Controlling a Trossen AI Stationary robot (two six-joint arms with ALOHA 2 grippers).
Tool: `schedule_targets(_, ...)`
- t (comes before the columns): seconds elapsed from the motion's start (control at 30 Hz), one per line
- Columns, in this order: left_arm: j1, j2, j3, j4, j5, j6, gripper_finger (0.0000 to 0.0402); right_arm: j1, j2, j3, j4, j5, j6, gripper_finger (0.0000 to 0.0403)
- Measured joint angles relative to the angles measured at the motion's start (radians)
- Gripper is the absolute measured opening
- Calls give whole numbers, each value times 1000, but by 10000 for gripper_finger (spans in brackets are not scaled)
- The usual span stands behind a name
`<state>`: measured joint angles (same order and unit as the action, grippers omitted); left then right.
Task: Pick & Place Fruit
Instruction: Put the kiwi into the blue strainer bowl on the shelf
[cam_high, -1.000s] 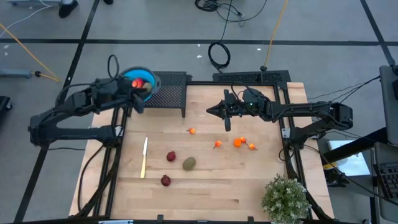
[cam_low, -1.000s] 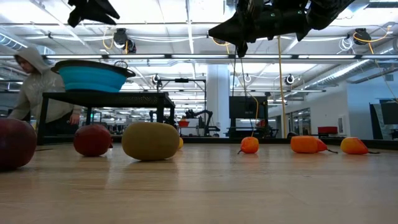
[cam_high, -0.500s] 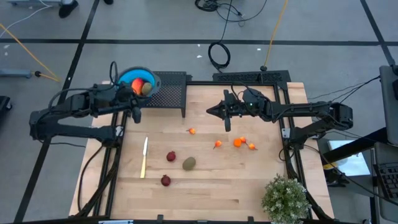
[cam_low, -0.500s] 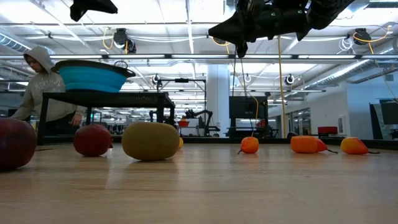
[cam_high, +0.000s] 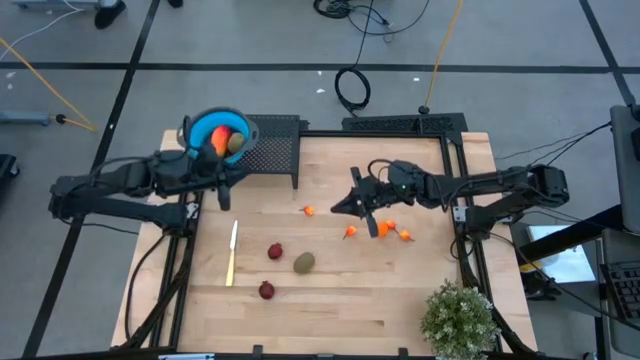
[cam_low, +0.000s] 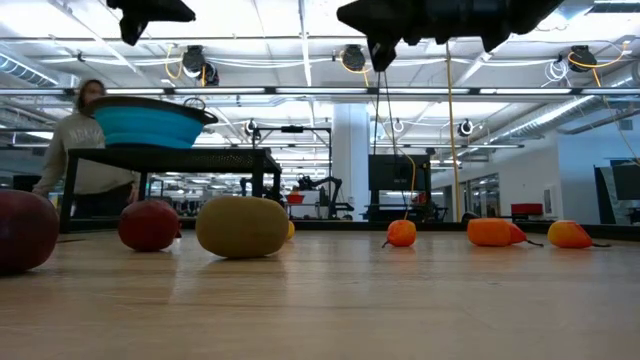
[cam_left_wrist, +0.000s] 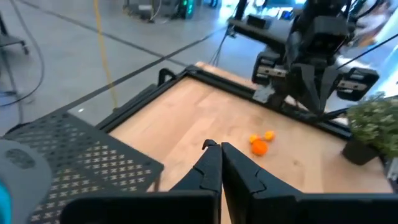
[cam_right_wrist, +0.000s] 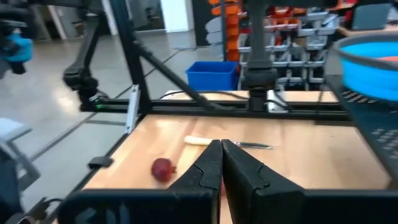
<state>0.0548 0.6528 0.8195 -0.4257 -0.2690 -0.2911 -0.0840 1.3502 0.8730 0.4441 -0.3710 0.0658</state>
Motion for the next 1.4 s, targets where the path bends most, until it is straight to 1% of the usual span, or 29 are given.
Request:
schedule_targets(0.17, -43, -100, -109, 91, 0, -1, 6, 39, 0, 0, -8, 6, 0, 4)
schedule_targets(0.3, -75, -184, -173, 99, 0, -23, 4, 74, 0, 0, -7, 81, 1, 4)
schedule_targets(0.43, -119, -262, -231, 105, 1, -51, 3, 105, 0, 0, -1, 109, 1, 4)
schedule_targets(0.53, -159, -300, -264, 144, 21, -52, 3, 119, 0, 0, -2, 108, 0, 4)
schedule_targets(0.63, -199, -301, -266, 179, 29, -50, 3, 128, 0, 0, -2, 108, 0, 4)
schedule_targets(0.83, -272, -231, -267, 247, 33, 13, 1, 127, -3, -3, -55, 108, 7, 4)
schedule_targets(1.03, -325, -140, -240, 271, 33, -1, 1, 113, -44, -39, -54, 108, 44, 4)
schedule_targets(1.2, -365, -38, -165, 266, 28, -2, 1, 111, -136, -109, -51, 112, 59, 4)
schedule_targets(1.4, -407, 124, -54, 245, -63, 32, 1, 110, -281, -214, -54, 111, 83, 4)
